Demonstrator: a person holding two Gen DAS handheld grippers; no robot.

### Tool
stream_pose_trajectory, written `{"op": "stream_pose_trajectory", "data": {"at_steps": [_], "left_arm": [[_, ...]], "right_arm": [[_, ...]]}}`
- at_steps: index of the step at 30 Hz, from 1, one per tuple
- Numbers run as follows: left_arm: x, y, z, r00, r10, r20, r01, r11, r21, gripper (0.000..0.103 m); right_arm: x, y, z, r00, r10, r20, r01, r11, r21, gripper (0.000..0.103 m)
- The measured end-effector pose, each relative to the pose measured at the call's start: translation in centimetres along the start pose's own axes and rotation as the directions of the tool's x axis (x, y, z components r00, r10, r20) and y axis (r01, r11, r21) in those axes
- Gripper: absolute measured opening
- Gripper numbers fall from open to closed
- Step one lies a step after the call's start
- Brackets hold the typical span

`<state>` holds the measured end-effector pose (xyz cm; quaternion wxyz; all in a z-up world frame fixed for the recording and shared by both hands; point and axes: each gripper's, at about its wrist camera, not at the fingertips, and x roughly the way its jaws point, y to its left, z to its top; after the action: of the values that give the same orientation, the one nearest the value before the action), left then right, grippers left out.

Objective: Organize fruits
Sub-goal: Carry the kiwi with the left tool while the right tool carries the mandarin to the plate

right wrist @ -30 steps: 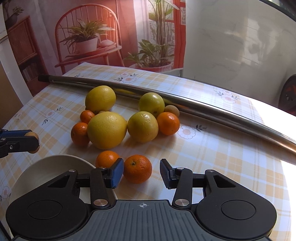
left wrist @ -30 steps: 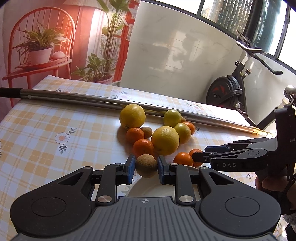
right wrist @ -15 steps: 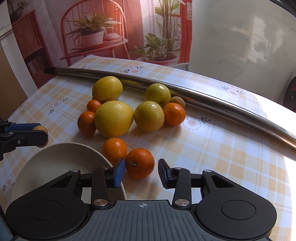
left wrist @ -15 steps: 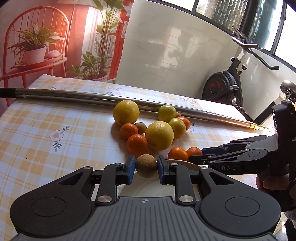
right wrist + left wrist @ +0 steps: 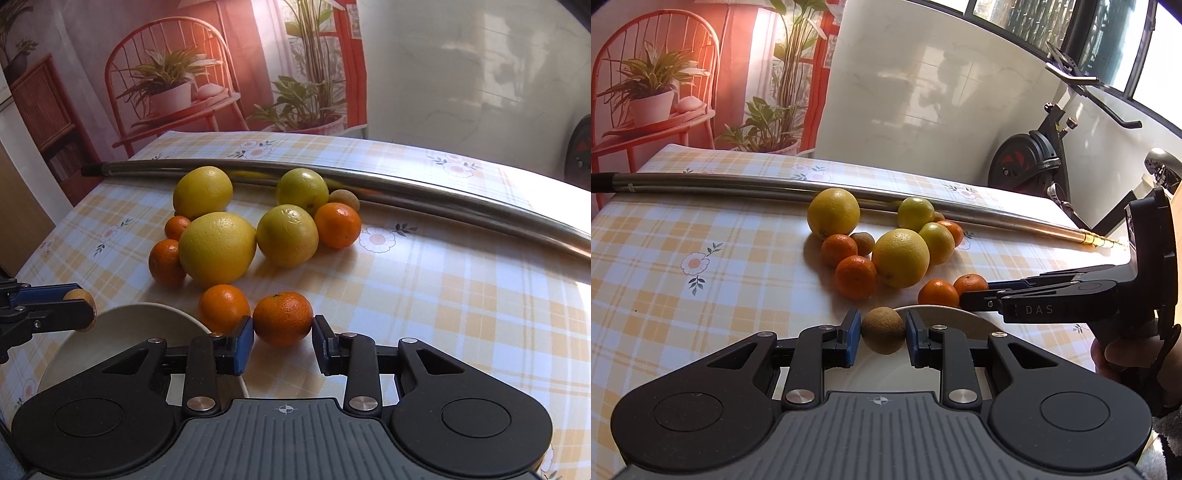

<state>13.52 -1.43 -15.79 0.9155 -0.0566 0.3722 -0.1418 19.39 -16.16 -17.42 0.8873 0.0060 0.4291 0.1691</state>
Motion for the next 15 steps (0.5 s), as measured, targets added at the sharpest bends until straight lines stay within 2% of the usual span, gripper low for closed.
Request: {"op": "stream_pose_trajectory", "data": {"at_steps": [6, 8, 10, 15], "left_arm": [[0.0, -0.2, -0.3, 1.0, -0.002, -0.014, 0.002, 1.0, 0.006, 0.027], [-0.1, 0.0, -0.4, 1.0, -0.003, -0.014, 0.003, 1.0, 0.003, 0.027], [-0.1, 0.1, -0.4, 1.0, -0.001, -0.018, 0.001, 1.0, -0.003, 0.027], [-0.1, 0.3, -0.5, 1.0, -0.008, -0.021, 0.007, 1.0, -0.012, 0.027]], "right_arm": [[0.3, 0.4, 0.2, 1.0, -0.024, -0.007, 0.024, 1.0, -0.012, 0.041], [0.5, 0.5, 0.4, 1.0, -0.028, -0.008, 0.028, 0.999, -0.024, 0.041], [0.8, 0.7, 0.4, 0.999, -0.029, -0.026, 0.028, 0.999, -0.045, 0.034], [0.6, 1.0, 0.0, 0.998, -0.055, -0.033, 0.054, 0.998, -0.037, 0.036]]}}
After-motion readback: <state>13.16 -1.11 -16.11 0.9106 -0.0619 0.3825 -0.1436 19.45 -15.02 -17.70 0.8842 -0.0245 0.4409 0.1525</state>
